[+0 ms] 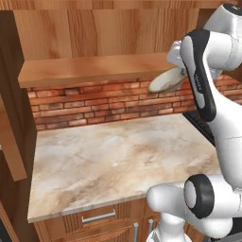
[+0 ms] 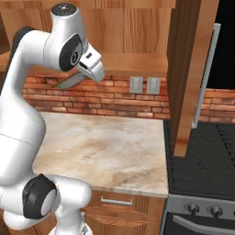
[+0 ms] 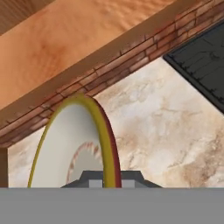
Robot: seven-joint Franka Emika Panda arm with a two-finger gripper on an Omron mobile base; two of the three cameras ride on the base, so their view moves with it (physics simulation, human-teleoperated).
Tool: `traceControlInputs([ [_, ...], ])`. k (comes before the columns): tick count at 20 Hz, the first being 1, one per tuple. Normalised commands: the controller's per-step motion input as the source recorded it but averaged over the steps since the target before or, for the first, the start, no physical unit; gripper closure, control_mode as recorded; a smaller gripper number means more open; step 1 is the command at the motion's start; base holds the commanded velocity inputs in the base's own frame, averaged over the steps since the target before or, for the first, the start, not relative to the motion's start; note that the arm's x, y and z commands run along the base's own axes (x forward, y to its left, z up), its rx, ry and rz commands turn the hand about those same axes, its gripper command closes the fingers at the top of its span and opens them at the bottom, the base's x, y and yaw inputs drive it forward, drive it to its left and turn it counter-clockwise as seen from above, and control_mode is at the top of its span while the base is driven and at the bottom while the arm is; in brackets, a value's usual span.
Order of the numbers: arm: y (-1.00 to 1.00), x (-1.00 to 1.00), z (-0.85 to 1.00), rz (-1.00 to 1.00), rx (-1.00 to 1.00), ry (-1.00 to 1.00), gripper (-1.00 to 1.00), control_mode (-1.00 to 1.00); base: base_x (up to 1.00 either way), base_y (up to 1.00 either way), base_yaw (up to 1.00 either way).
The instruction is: Take the smaller bowl and place it next to the appetizer plate on the dining counter , and place the larger bowl next to the plate with cooked food.
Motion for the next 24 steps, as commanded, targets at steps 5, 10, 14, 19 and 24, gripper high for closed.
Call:
traceControlInputs([
  [5,0.22,-0.46,-0.63,0.16,0.00,-0.17,1.00,-1.00,0.00,0.00,0.00],
  [10,0.03,-0.19,-0.03,0.12,0.00,-0.22,1.00,-1.00,0.00,0.00,0.00],
  [14,0.00,-0.14,0.32,0.10,0.05,-0.09,1.00,-1.00,0.00,0.00,0.00],
  [19,0.00,0.00,0.05,0.09,0.05,-0.09,1.00,-1.00,0.00,0.00,0.00],
  [24,0.00,-0.01,0.10,0.04,0.03,0.04,1.00,-1.00,0.00,0.00,0.00],
])
